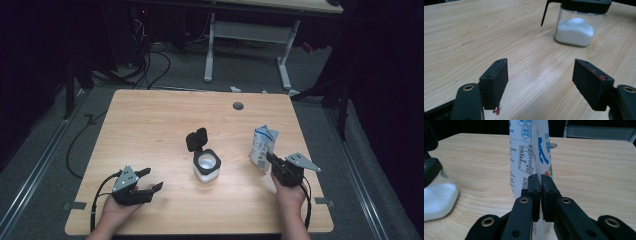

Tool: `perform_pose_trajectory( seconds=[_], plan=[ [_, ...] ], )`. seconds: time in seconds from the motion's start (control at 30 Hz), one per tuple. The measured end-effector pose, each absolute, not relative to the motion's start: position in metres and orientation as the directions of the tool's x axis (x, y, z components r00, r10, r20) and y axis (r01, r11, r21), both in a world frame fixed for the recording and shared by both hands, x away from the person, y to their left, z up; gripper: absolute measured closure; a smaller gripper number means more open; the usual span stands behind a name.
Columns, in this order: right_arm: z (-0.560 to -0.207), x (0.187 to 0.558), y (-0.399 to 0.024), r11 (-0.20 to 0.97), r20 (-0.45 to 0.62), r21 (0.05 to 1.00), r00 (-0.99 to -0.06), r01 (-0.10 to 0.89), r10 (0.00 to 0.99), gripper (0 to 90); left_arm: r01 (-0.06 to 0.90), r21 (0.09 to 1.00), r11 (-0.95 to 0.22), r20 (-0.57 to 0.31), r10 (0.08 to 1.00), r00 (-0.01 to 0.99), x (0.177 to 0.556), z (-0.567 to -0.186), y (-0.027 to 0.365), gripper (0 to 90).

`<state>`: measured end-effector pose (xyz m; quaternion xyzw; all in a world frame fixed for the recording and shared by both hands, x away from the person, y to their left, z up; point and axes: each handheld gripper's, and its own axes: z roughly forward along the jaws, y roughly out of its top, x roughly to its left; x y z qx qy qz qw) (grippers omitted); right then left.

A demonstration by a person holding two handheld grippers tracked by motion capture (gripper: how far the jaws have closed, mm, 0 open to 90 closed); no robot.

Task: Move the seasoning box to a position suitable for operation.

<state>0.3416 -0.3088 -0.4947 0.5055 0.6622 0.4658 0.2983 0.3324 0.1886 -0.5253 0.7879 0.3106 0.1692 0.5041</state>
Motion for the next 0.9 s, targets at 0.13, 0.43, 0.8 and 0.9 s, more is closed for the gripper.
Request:
perform_pose_trajectory(
  seconds=[0.13,0.43,0.8,0.9],
  plan=[
    [-0.4955,0.3402,-0.3089,0.049,0.081,0.920,-0.309,0.390,0.948,86.9,0.319,0.899,-0.299,-0.047,0.659,0.750,0.3323,-0.5253,0.1885,29.1],
    [-0.4972,0.3371,-0.3090,0.045,0.084,0.919,-0.304,0.393,0.949,81.4,0.321,0.898,-0.303,-0.047,0.658,0.752,0.3321,-0.5255,0.1879,29.1],
    [-0.4969,0.3371,-0.3090,0.046,0.085,0.913,-0.299,0.405,0.950,70.2,0.322,0.897,-0.303,-0.047,0.659,0.751,0.3324,-0.5258,0.1878,29.1],
    [-0.4965,0.3373,-0.3078,0.051,0.080,0.911,-0.297,0.408,0.951,67.3,0.322,0.897,-0.303,-0.047,0.659,0.751,0.3325,-0.5258,0.1879,29.1]
  ],
)
